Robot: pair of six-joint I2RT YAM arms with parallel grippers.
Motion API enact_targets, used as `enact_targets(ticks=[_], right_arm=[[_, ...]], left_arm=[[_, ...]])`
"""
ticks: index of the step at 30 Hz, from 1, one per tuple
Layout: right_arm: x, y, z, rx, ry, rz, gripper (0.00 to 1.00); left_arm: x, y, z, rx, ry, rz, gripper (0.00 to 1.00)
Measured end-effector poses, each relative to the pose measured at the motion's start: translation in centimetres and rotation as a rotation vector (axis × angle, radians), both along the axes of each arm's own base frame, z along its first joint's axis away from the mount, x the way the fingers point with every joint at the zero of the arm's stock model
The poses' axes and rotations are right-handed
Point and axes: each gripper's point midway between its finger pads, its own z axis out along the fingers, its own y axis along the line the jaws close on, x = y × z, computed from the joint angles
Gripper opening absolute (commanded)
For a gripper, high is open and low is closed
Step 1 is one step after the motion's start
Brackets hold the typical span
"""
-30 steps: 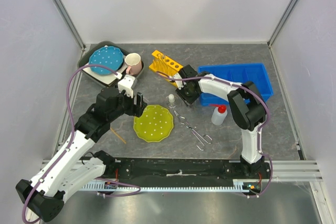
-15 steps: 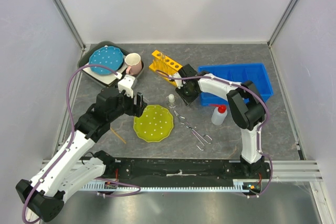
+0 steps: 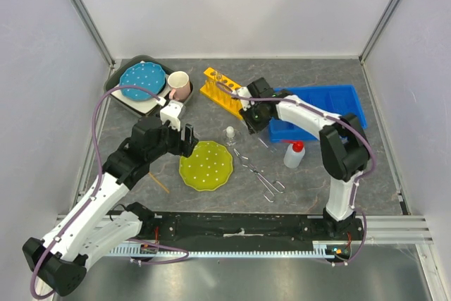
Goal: Organize the chemistry lab equipment
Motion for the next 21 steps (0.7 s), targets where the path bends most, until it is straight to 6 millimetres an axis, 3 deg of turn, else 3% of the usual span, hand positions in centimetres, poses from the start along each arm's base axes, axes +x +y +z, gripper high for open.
enact_targets(ticks=[7,13,15,17,21], right_arm=[[0.7,-1.3,6.6,0.178,-0.091,-0.029,0.23],[-1.7,-1.0,9.7,0.304,-0.115,0.026,0.23],[-2.6,-0.6,10.5,0.346,-0.116,0.054,0.23],[-3.4,-0.3,11.4,0.386,-0.121,0.082,0.23],[-5.2,0.4,13.3,0.475,-0.129,0.145,0.24]], left_arm=[[-0.4,-1.1,0.4,-0.066,0.02,-0.028,0.84],[-0.6,-5.6,4.5,-0.419,0.038,-0.09,0.87],[-0.5,-6.9,5.1,-0.55,0.063,-0.096,0.87],[-0.2,-8.1,4.6,-0.683,0.123,-0.082,0.87],[0.9,-10.0,1.0,-0.829,0.327,-0.003,0.86]])
